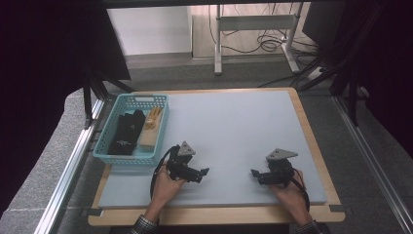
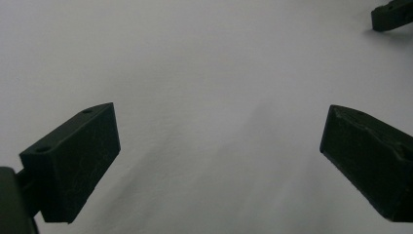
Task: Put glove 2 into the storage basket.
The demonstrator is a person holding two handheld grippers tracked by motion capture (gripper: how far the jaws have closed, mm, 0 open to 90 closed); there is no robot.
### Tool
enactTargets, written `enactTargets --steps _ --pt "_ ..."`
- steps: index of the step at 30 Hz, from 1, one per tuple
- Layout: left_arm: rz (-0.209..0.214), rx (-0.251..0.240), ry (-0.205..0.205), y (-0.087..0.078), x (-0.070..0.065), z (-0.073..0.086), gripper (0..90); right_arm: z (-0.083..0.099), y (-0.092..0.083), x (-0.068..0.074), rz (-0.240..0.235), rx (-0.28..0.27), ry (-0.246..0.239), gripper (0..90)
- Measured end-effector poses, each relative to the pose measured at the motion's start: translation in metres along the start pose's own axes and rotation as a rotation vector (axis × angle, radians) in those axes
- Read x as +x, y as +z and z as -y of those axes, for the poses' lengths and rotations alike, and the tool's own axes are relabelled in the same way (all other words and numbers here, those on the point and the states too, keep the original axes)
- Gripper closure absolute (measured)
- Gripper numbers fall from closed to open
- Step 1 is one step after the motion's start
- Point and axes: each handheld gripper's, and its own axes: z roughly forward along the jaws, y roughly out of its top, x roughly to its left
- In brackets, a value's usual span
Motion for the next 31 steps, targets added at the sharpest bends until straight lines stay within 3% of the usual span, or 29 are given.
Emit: enactTargets --steps 15,31 --pt "-0.032 0.066 0.033 0.020 -0.004 0.010 1.4 0.000 0.000 0.000 0.000 0.000 0.000 17.5" --pt "-0.026 0.069 0.020 0.021 -0.003 0.010 1.2 0.000 0.000 0.000 0.000 0.001 0.000 17.5"
